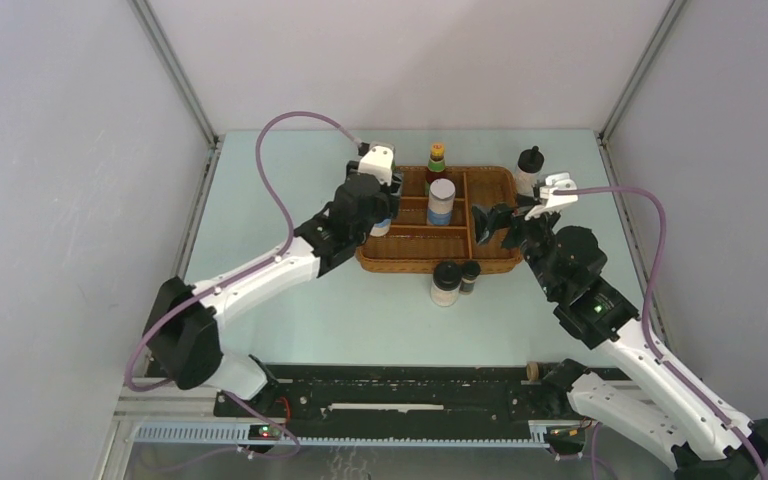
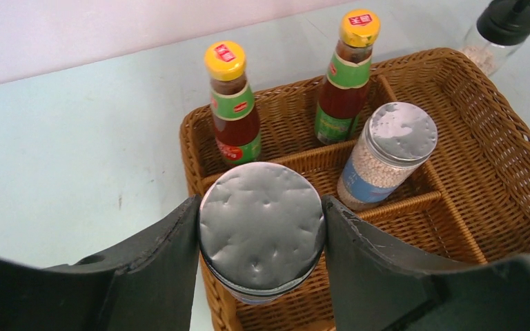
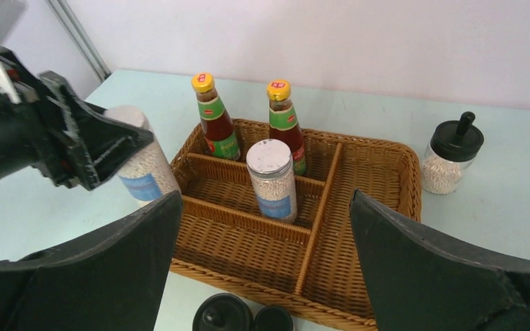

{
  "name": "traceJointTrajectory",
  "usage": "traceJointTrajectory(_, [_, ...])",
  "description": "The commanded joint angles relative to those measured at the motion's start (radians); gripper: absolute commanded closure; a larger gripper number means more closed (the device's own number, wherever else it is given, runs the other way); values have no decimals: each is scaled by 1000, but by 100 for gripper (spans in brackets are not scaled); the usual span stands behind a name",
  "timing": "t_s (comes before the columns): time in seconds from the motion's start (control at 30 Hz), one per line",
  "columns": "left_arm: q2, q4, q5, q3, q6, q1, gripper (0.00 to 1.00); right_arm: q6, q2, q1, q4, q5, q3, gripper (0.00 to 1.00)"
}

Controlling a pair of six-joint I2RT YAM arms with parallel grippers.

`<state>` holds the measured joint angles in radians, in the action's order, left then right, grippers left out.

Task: Organize the condiment bottles
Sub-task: Place the bottle in the storage box.

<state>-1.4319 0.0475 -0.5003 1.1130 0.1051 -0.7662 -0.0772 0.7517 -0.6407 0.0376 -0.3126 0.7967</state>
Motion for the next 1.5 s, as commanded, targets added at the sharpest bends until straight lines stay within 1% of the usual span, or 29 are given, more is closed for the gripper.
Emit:
traceJointTrajectory(0.0, [-49,132,113,112,-35,33,100,-15,0,8,-68,-9,-1,0])
traceJointTrajectory(0.3, [-144,230,166,117,-33,92,100,-13,18,22,-77,8,-1,1])
traceJointTrajectory(0.6, [-190,299,198,112,-52,120,100,-12,45,35,-102,27,-1,0])
traceJointTrajectory(0.97, [-224,352,228,92,-58,143,100,-14,70,39,-114,32,-1,0])
traceJointTrajectory(1.47, [-245,404,231,22,-35,151,100,-17,72,38,-108,29,-1,0])
